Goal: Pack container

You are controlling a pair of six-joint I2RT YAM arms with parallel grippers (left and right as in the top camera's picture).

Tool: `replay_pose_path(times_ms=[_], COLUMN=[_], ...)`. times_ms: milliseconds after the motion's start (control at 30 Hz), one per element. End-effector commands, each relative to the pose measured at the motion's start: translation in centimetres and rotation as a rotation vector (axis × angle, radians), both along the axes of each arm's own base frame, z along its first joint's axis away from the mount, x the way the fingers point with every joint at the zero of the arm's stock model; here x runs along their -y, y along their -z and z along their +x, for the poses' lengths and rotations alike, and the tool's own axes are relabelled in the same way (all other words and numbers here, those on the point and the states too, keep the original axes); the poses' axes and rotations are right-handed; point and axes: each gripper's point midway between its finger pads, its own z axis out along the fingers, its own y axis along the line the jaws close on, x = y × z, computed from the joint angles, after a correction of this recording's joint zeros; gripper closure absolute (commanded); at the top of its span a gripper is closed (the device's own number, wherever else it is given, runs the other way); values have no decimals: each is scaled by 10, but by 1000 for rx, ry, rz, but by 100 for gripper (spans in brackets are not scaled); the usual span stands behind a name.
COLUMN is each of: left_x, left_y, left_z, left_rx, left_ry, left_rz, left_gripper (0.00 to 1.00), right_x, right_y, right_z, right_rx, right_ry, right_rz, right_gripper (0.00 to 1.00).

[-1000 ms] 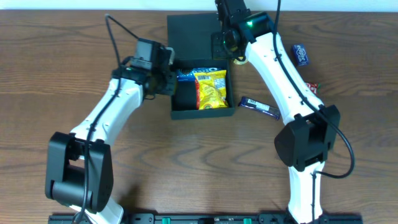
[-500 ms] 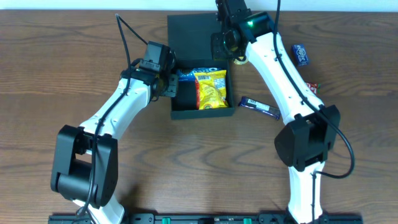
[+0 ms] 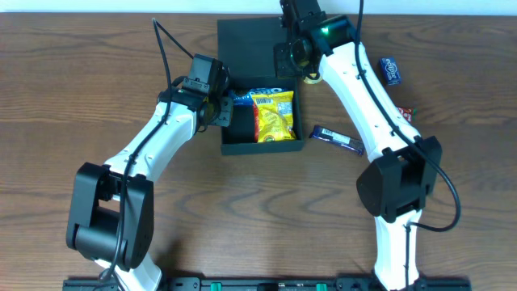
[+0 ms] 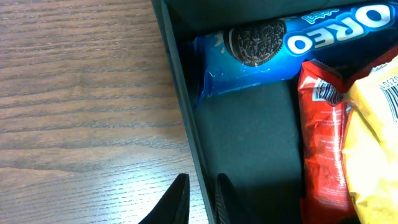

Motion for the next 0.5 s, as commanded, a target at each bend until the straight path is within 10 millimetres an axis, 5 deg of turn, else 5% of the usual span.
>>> replay_pose_path(times_ms=[0, 467], left_x=[-6, -8], left_y=[2, 7], left_z=[4, -1], left_rx=[-7, -23], left_ry=[-20, 19], left_rz=[28, 54], left_gripper=[85, 94], right_x=[-2, 1], right_y=[-11, -8], right_z=[0, -6], right_rx=[23, -4], right_ry=[-15, -15], right_rz=[8, -4], right_gripper=[99, 99])
